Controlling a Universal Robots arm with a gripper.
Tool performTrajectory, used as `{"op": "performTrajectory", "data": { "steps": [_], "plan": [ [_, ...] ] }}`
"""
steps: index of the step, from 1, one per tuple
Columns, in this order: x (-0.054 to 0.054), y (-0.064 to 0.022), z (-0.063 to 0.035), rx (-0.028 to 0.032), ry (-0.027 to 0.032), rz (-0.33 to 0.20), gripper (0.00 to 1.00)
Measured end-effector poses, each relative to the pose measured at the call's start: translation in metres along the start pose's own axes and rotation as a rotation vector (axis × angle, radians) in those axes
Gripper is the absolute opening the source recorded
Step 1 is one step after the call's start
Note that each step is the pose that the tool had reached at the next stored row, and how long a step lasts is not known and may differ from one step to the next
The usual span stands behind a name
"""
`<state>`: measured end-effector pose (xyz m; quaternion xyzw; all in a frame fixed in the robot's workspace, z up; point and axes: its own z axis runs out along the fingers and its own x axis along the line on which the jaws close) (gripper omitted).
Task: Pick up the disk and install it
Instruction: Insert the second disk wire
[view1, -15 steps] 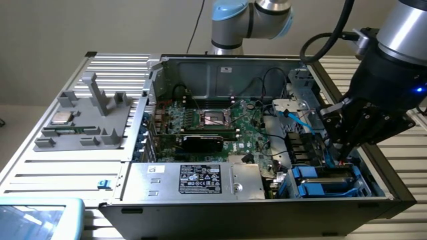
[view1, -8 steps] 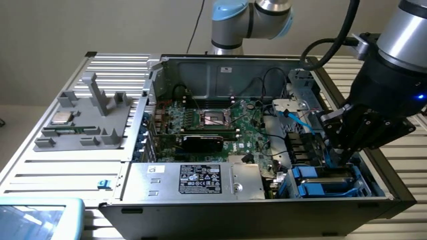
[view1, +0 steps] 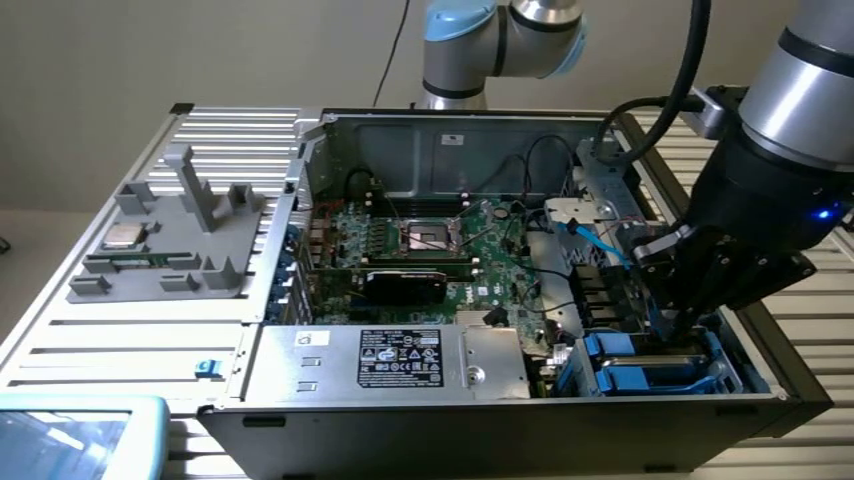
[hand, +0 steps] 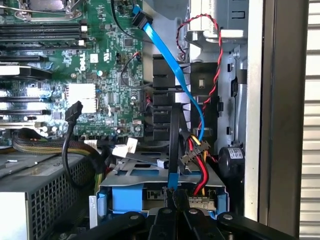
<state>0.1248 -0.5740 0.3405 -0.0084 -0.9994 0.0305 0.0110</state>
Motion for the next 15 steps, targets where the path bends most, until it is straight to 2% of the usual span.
{"op": "performTrajectory", "data": {
  "steps": [3, 6, 9, 12, 15],
  "plan": [
    [0.0, 0.0001, 0.0038, 0.0019, -0.0015, -0.006, 0.11],
    [-0.001, 0.0001, 0.0045, 0.0001, -0.0016, -0.009, 0.11],
    [-0.002, 0.0, 0.0009, -0.0021, 0.0, -0.009, 0.11],
    [-0.002, -0.0005, -0.0058, -0.0002, 0.0042, -0.009, 0.11],
    [-0.007, -0.0005, -0.0069, 0.0003, 0.0046, -0.01, 0.11]
  ]
}}
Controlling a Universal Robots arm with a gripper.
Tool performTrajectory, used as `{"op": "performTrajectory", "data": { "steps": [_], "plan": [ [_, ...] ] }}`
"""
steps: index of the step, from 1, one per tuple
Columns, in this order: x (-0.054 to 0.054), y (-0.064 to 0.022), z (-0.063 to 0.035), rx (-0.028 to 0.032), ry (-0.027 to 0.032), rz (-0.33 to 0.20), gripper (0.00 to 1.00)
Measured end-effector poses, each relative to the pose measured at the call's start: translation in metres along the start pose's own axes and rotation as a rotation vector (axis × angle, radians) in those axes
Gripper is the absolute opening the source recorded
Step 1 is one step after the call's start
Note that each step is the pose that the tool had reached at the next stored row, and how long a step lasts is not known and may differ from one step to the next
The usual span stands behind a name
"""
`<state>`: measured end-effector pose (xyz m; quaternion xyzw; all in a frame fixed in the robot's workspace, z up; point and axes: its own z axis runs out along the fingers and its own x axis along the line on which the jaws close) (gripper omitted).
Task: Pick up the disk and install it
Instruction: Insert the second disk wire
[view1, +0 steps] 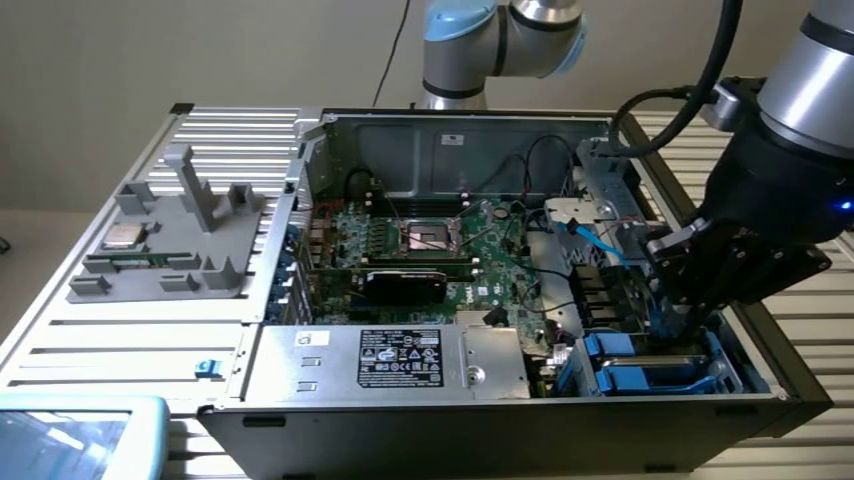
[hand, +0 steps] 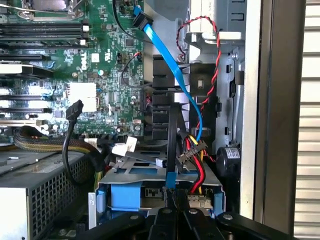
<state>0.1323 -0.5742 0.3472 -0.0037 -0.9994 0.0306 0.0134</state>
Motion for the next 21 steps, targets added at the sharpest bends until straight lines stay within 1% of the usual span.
{"op": "performTrajectory", "data": {
  "steps": [2, 4, 7, 11, 14, 17, 19, 20, 21],
  "plan": [
    [-0.006, -0.0001, -0.0001, 0.0, 0.0, 0.0, 0.11],
    [-0.009, -0.0001, -0.0001, -0.0001, 0.0, -0.001, 0.11],
    [-0.01, -0.0004, 0.0015, 0.0, 0.0, -0.001, 0.11],
    [-0.01, -0.0008, 0.0075, 0.0, 0.0, -0.001, 0.11],
    [-0.011, -0.0009, 0.0114, 0.002, 0.0001, -0.001, 0.11],
    [-0.011, -0.0008, 0.0128, 0.0002, 0.0001, -0.001, 0.11],
    [-0.011, -0.0008, 0.0093, -0.0027, 0.0013, -0.001, 0.11],
    [-0.011, -0.0013, 0.0052, -0.0028, 0.0022, -0.001, 0.11],
    [-0.011, -0.0016, -0.0004, -0.0004, 0.0029, -0.001, 0.11]
  ]
}}
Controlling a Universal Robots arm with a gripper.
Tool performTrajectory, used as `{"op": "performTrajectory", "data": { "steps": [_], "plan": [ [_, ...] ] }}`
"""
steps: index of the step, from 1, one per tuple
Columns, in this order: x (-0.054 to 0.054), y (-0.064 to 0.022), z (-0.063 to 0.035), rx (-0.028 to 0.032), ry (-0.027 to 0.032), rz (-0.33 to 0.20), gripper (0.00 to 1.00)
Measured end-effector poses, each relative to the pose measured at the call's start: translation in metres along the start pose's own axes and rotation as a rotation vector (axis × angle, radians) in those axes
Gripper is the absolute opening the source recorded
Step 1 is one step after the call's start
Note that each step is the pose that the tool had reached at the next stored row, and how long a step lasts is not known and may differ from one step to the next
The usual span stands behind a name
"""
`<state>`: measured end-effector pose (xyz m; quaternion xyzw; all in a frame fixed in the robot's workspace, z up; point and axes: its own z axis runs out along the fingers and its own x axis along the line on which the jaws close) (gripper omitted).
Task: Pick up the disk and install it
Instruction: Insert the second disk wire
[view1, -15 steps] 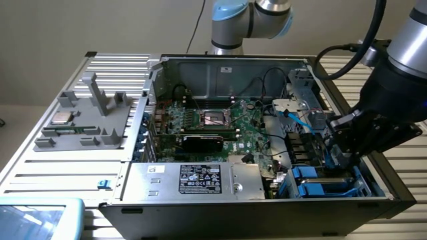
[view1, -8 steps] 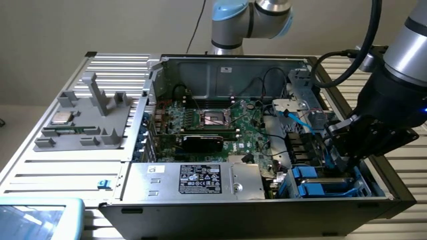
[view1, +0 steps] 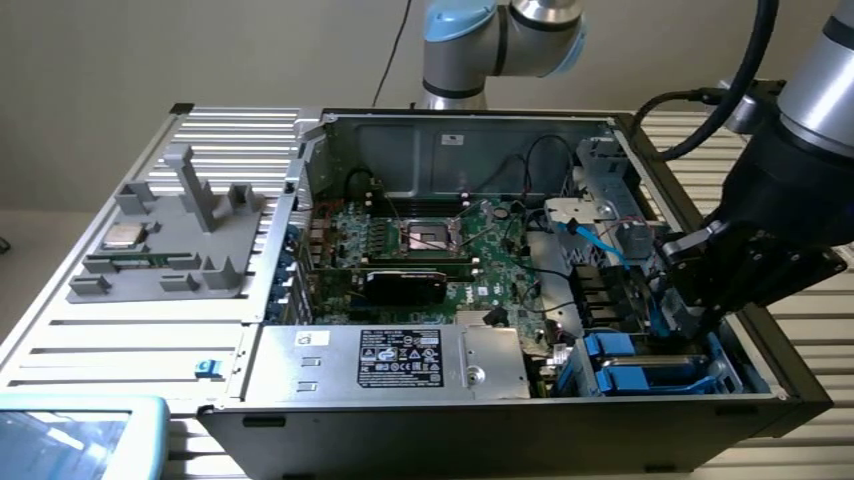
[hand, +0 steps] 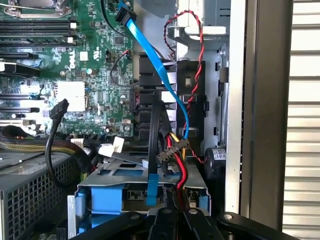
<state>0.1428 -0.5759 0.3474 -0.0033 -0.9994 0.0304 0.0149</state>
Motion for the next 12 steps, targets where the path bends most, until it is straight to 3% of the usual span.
{"op": "performTrajectory", "data": {
  "steps": [5, 12],
  "plan": [
    [0.001, -0.0014, -0.0229, 0.0013, 0.0018, 0.0, 0.11],
    [0.001, -0.0029, -0.0477, 0.0103, 0.0036, 0.0, 0.11]
  ]
}}
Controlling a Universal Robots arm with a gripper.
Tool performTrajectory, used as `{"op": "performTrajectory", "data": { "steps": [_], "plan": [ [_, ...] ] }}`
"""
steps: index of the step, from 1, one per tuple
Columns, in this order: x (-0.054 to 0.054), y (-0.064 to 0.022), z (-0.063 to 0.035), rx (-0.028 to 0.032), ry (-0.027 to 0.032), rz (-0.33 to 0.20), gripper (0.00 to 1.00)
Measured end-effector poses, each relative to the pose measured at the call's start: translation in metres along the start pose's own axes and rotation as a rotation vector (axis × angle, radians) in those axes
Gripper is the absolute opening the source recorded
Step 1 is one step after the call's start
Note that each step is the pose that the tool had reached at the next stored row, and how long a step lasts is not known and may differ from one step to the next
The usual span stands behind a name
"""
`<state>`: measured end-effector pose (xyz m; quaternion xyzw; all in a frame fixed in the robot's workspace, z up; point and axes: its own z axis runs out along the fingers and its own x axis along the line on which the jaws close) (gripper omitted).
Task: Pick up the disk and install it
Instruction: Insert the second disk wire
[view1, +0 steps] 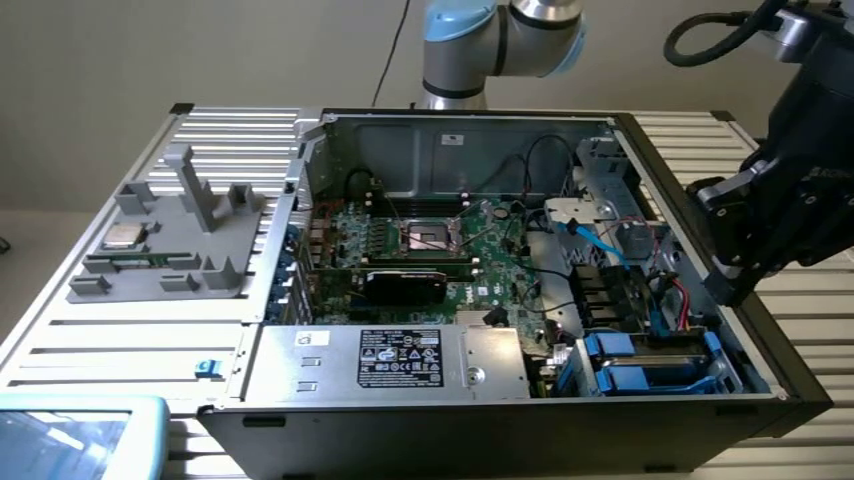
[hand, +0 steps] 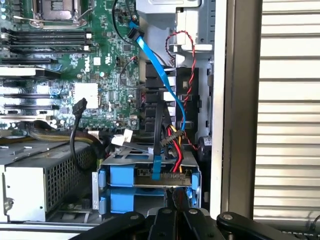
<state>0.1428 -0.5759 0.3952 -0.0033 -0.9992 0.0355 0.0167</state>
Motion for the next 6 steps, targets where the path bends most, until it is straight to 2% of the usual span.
{"op": "performTrajectory", "data": {
  "steps": [6],
  "plan": [
    [0.0, 0.0, -0.0001, -0.0003, 0.0, 0.0, 0.11]
  ]
}}
